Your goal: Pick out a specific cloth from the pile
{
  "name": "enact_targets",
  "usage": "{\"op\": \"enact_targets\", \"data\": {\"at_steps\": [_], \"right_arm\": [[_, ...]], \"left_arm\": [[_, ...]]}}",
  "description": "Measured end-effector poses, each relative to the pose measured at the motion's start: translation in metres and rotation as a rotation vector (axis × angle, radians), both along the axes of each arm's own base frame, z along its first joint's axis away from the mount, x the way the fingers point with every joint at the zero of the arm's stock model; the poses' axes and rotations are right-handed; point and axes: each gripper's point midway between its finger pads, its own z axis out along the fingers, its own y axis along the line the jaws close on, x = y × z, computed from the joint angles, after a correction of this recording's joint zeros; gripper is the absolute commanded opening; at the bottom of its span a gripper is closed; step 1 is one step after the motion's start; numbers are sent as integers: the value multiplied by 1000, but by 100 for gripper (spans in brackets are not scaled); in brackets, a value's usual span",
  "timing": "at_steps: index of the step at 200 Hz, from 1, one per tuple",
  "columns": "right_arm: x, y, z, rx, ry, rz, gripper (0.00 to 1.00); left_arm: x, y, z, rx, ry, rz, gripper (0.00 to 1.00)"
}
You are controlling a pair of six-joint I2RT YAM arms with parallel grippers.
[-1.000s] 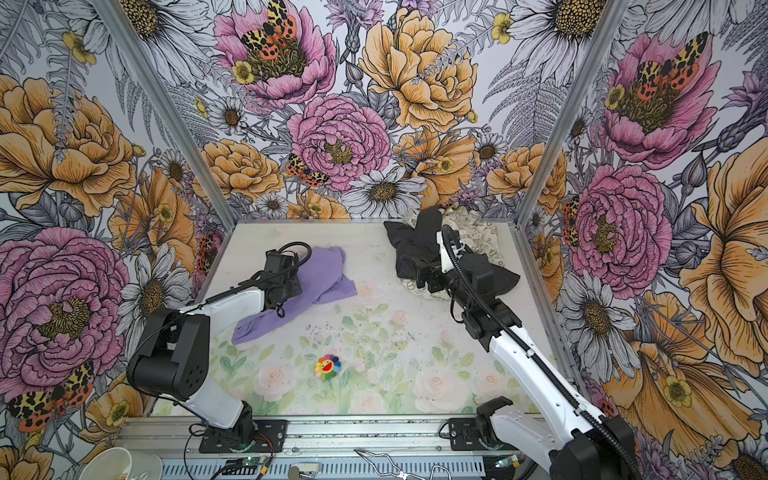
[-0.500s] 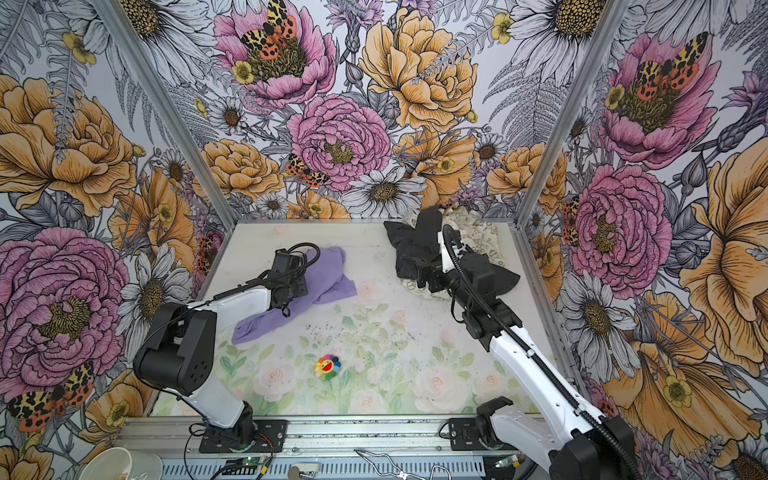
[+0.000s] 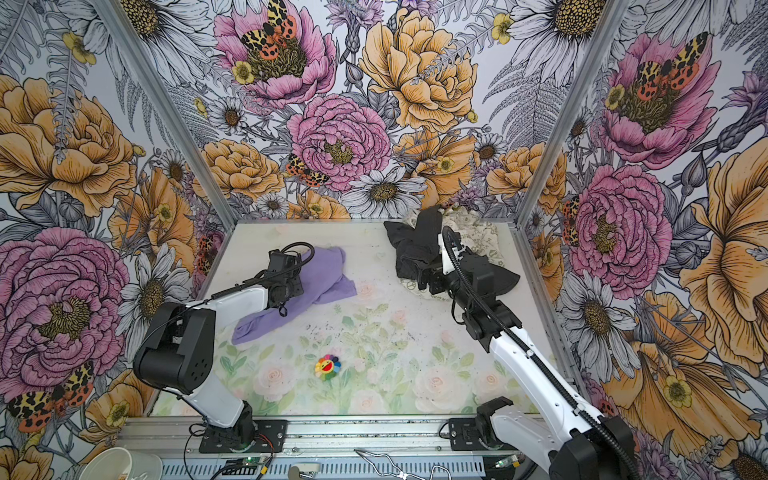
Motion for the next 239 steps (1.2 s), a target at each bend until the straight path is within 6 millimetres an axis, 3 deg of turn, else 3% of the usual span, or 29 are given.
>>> {"op": "enact_targets", "data": {"at_steps": [47, 77, 97, 139, 158, 178, 208, 239], "right_arm": [[0, -1, -1, -1, 2, -2, 96], [0, -1, -3, -2, 7, -2, 96], [0, -1, -3, -2, 6, -2, 96], [1, -4, -3, -2, 5, -11, 96], [1, -4, -3, -2, 5, -12, 96], [1, -5, -3, -2, 5, -13, 96], [1, -5, -3, -2, 5, -13, 96], [1, -5, -3, -2, 5, -12, 96]], "left_arm": [[-2, 3, -15, 0, 49, 19, 29], [-4, 5, -22, 5, 80, 25, 17], [-5, 7, -23, 7, 87, 32, 0], [-6, 8, -22, 3, 86, 36, 0], [-6, 10, -8, -1, 58, 39, 0], [-3, 15, 22, -14, -16, 55, 0], [-4, 42, 70, -32, -142, 121, 0], [-19, 71, 92, -35, -209, 199, 0]]}}
